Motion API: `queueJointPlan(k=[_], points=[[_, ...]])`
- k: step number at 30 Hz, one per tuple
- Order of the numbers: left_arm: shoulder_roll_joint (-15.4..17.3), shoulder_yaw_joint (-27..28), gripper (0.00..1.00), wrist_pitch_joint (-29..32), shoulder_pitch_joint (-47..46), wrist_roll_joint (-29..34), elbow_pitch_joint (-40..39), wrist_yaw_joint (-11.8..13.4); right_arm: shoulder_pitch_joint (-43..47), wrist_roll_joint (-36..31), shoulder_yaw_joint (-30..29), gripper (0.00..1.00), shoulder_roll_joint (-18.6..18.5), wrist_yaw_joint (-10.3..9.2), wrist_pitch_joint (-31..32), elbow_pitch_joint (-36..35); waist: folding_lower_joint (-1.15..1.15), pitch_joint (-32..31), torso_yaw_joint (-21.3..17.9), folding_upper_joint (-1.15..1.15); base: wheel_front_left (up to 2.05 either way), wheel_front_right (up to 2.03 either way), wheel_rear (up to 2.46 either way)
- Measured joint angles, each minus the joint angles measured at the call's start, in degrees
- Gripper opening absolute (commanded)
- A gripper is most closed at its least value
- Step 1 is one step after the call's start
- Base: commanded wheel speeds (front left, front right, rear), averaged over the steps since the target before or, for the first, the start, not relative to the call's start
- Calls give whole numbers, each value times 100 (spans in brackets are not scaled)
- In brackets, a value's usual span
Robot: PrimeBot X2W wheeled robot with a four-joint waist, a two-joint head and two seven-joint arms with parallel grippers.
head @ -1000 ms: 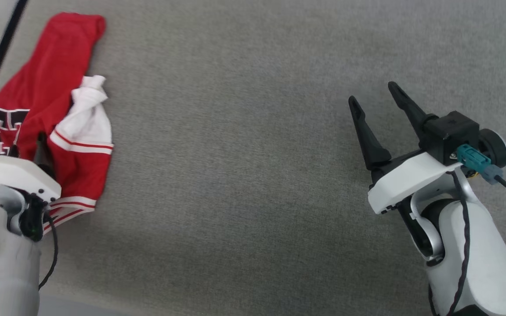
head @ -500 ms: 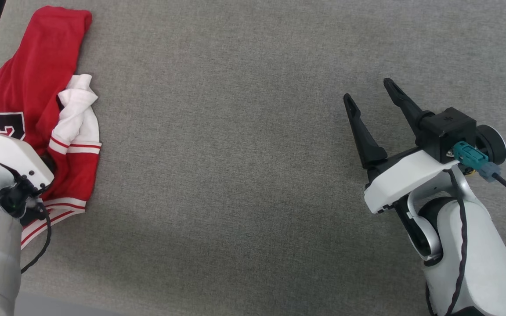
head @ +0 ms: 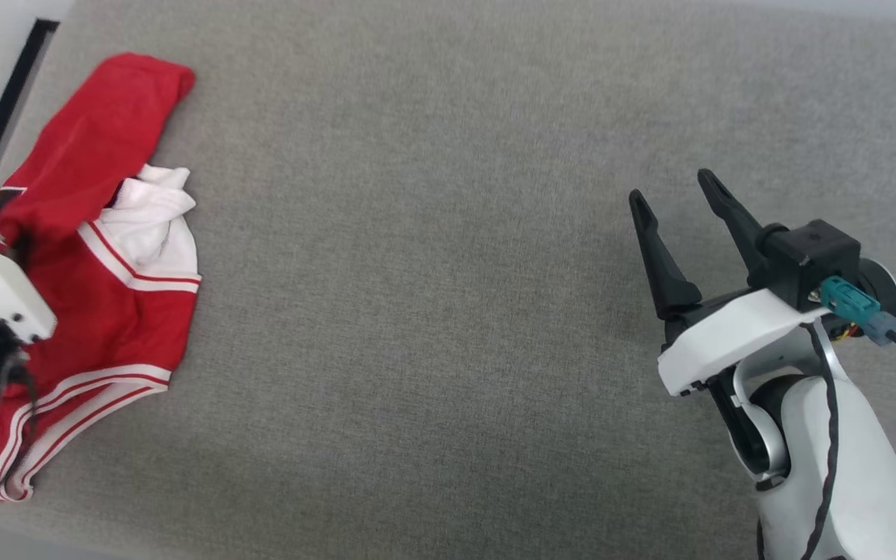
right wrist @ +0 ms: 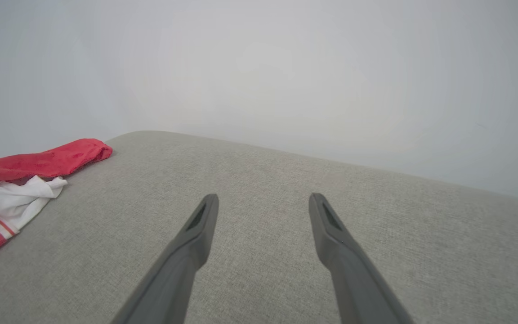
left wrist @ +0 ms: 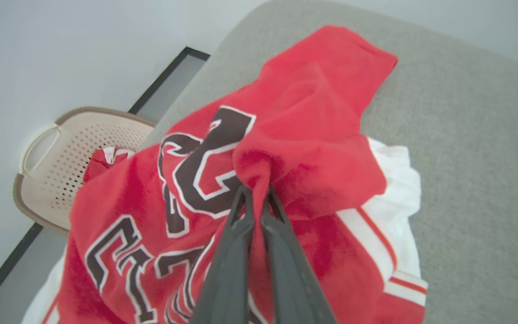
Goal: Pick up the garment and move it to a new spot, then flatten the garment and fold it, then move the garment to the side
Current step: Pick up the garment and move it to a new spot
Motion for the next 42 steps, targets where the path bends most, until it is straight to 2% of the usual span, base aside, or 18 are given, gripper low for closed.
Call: queueJointPlan(k=[13, 23, 28, 34, 42], points=[[1217, -644, 0, -323, 130, -234, -1397, 0, 262, 255, -257, 100, 91, 0, -347, 218, 0, -800, -1, 0, 0, 0, 0], [1933, -797, 0, 204, 115, -287, -2973, 25, 408, 441, -391, 100, 122, 0, -571, 237, 0, -1173, -182, 0, 0, 0, 0], [2136, -811, 0, 517, 206, -286, -3945, 152, 446, 539, -506, 100, 125, 0, -641, 183, 0, -1232, -434, 0, 0, 0, 0], [2212, -906, 0, 896, 342, -293, -5026, 315, 469, 534, -638, 100, 126, 0, -715, 125, 0, -1223, -893, 0, 0, 0, 0], [2078, -1284, 0, 1511, 461, -299, -6236, 476, 473, 595, -799, 100, 123, 0, -844, 112, 0, -1119, -1651, 0, 0, 0, 0]])
